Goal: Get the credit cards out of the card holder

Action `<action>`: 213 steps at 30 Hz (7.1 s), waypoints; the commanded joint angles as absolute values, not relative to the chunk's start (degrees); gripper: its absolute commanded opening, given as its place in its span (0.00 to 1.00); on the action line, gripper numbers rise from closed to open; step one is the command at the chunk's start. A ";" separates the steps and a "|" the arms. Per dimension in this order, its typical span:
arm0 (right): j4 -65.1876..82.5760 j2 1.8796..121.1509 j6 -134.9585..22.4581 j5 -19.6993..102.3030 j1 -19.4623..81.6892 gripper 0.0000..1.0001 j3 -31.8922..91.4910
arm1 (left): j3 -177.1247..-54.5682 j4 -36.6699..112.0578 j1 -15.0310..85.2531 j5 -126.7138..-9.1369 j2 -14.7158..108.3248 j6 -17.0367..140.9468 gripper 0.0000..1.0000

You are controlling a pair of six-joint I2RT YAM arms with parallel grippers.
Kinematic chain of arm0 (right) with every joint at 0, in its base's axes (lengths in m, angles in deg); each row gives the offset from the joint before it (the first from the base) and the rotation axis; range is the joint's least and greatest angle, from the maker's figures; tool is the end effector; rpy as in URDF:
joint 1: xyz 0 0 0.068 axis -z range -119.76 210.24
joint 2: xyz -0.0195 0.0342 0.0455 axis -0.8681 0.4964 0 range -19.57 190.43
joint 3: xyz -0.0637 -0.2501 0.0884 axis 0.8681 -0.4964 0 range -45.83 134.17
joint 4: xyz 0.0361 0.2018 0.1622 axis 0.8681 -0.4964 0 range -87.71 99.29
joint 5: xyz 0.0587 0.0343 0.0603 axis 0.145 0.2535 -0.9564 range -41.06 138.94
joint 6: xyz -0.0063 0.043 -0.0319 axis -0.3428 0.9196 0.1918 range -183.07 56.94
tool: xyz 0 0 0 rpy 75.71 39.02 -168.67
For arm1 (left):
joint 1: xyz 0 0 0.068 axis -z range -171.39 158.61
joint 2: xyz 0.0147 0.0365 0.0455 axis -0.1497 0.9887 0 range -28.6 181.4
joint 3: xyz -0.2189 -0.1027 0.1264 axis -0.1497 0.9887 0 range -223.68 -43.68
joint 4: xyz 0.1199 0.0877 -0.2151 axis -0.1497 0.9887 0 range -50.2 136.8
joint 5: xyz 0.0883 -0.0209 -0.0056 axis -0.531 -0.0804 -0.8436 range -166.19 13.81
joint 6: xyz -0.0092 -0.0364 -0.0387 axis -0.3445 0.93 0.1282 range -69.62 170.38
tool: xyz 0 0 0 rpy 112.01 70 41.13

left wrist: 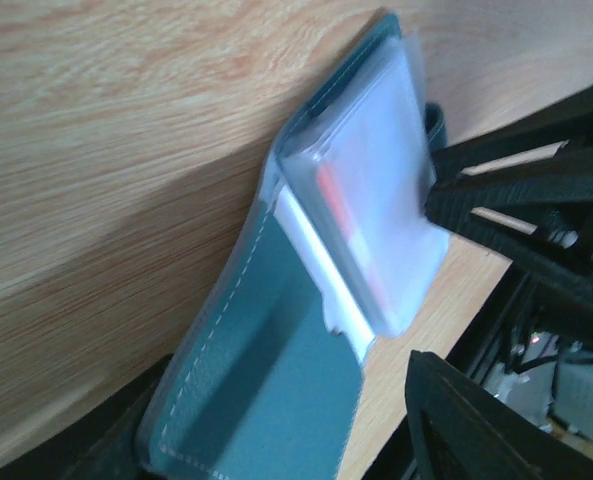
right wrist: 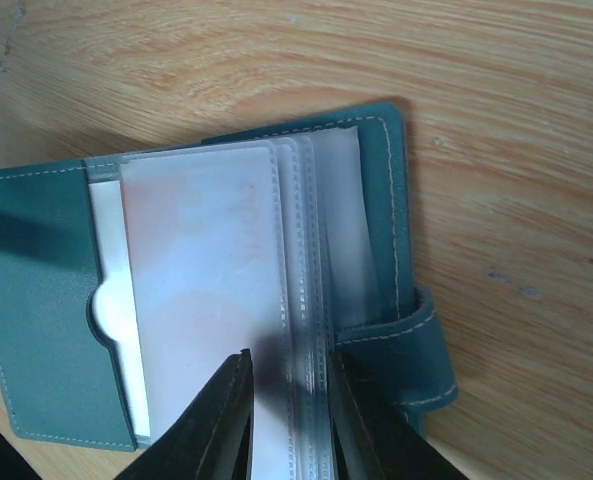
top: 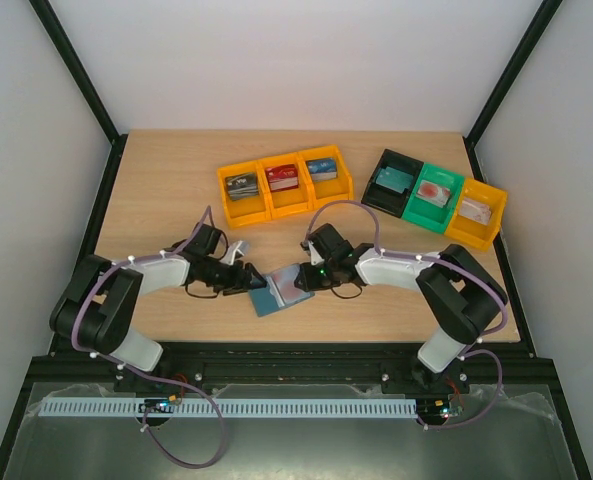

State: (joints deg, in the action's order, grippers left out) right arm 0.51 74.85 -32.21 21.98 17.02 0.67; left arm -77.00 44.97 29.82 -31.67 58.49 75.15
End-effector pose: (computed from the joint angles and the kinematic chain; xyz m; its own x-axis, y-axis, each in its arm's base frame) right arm 0.2128 0.2220 0.1468 -0.9289 -0.2456 -0.2771 -0.3674 0.7047 0.6069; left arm 0.2250 -0.1141 0.1299 -0.9745 0.0576 -0.2167 0.2057 0.6147 -0.7615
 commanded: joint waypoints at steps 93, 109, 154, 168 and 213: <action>10.64 32.07 -52.97 3.91 23.85 0.88 2.97 | -138.38 103.58 32.69 -26.52 40.63 24.71 0.02; 4.72 31.00 -55.68 10.86 23.85 0.89 6.22 | -138.58 104.40 32.66 -25.53 39.72 23.87 0.02; 15.91 32.47 -50.19 -1.24 23.85 0.88 4.30 | -140.39 106.51 32.69 -23.47 41.49 22.43 0.02; 13.95 34.47 -51.76 -1.50 23.85 0.44 6.44 | -139.84 107.34 32.69 -23.21 40.80 20.89 0.02; 23.96 41.68 -34.21 15.27 16.32 0.02 8.01 | -129.54 93.30 34.10 -33.72 44.73 29.24 0.96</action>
